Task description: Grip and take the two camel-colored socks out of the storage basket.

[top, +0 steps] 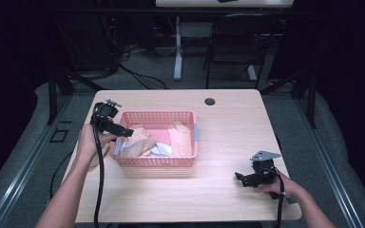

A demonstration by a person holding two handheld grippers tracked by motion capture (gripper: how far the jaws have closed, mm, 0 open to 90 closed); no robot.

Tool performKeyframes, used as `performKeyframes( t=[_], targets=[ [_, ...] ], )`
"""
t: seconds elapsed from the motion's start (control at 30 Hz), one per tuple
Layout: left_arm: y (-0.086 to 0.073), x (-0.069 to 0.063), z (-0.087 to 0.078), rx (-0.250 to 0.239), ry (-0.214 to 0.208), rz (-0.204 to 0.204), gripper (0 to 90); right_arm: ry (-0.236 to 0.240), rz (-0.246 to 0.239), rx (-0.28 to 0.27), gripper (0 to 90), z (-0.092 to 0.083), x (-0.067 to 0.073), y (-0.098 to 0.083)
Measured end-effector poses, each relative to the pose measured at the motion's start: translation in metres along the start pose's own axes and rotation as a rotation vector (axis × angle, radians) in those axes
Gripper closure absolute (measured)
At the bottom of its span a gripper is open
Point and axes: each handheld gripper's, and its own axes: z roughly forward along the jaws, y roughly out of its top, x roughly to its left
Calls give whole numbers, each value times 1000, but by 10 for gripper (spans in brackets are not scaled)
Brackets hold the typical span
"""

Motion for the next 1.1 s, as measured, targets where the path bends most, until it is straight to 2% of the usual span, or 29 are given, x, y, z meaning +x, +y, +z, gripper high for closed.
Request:
performKeyframes(
  t=[0.07,0.2,0.23,0.27,0.5,0.53,0.63,0.7,0.73,0.77,0.8,0.83,0.87,0.9,0.93,1.1],
  targets=[
    [1,-2,3,7,-7,4,0,0,-2,2,0,0,0,0],
    [2,-11,21,47,-32,20,0,3,-1,1,0,0,0,0],
    [2,-11,21,47,-32,20,0,3,-1,1,0,0,0,0],
    [2,-13,28,56,-38,22,8,0,-2,3,0,0,0,0],
    [2,-19,46,102,-70,35,72,-2,-1,2,0,0,0,0],
    [2,-21,52,124,-84,40,76,3,-1,1,0,0,0,0],
    [1,-24,56,131,-80,47,87,1,-2,2,0,0,0,0],
    [0,-26,61,148,-89,55,151,4,-1,1,0,0,0,0],
    [-2,-28,67,170,-91,57,150,1,0,0,0,0,0,0],
    [-2,-28,67,170,-91,57,153,1,0,0,0,0,0,0],
    [-4,-29,72,189,-109,34,156,4,-1,1,0,0,0,0],
    [-4,-29,72,189,-109,34,155,4,-1,1,0,0,0,0],
    [-3,-30,75,206,-102,51,158,1,-2,2,0,0,0,0],
    [-3,-30,75,206,-102,51,160,1,-2,2,0,0,0,0],
    [-3,-31,79,232,-107,55,165,1,0,0,0,0,0,0],
    [-4,-35,84,245,-111,63,243,1,0,0,0,0,0,0]
  ],
)
